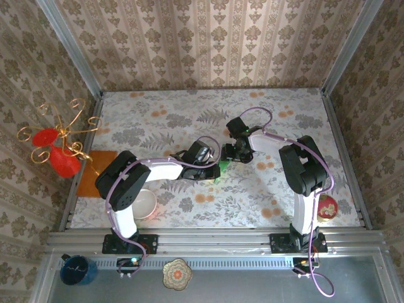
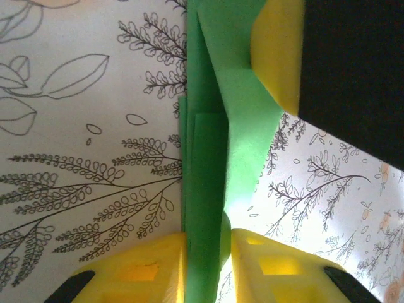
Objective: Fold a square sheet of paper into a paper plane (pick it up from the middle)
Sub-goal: Fold the wing for the fifth time at the center of the table.
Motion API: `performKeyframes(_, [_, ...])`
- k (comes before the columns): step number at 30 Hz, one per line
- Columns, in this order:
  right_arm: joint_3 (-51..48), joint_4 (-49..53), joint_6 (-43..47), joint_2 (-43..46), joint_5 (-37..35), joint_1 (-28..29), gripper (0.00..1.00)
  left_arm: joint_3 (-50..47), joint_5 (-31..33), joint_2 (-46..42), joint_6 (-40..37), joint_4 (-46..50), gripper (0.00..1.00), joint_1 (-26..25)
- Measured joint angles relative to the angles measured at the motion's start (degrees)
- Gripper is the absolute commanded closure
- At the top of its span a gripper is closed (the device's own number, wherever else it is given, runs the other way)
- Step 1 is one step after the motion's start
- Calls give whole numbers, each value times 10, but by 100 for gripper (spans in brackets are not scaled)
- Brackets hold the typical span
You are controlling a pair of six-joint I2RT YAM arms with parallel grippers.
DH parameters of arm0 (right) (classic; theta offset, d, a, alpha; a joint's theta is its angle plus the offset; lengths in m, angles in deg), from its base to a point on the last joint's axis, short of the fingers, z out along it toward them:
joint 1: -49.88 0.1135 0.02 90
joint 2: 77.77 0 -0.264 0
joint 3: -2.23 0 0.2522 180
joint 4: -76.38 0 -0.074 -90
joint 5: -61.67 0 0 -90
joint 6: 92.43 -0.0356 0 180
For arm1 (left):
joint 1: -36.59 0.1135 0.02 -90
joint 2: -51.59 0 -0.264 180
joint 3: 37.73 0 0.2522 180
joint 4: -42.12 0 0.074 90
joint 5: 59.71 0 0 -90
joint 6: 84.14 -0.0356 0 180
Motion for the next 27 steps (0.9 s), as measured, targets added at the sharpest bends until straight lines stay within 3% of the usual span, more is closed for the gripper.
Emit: performKeyframes(27, [-5,-2,0,1,8,-7,45,4,-3,7,1,9,80,5])
